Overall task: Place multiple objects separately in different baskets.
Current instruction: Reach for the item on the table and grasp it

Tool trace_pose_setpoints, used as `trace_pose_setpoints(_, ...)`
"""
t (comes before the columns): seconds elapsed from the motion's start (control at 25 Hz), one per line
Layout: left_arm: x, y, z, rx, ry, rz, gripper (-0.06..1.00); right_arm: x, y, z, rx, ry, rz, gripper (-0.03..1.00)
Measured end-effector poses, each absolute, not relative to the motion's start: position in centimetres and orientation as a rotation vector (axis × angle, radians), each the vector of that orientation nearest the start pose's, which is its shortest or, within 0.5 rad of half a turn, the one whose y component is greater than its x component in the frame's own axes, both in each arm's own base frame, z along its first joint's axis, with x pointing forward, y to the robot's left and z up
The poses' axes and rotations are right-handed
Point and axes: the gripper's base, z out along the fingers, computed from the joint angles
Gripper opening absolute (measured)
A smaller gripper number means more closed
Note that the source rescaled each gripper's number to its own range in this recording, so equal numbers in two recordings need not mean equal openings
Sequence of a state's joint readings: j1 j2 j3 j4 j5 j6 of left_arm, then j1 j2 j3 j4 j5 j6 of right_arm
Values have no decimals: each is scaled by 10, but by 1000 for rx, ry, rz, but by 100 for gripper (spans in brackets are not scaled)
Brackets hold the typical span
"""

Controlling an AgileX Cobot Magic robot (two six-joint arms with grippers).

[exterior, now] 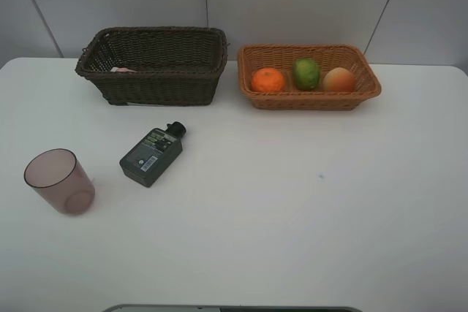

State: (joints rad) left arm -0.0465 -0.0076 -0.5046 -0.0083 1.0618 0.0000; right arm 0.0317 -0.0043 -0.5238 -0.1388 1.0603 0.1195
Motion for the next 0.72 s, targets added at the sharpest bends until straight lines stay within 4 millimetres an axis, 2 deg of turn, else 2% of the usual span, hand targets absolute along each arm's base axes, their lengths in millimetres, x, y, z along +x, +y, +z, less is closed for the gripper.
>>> trace_pose_setpoints(0.6,-7,0,278,48,2033,-39,93,-8,-11,284,97,2007,-69,77)
trace_pose_setpoints(0.72,-7,1,284,53,1997,-19,93,-8,-11,284,97,2007,-69,77)
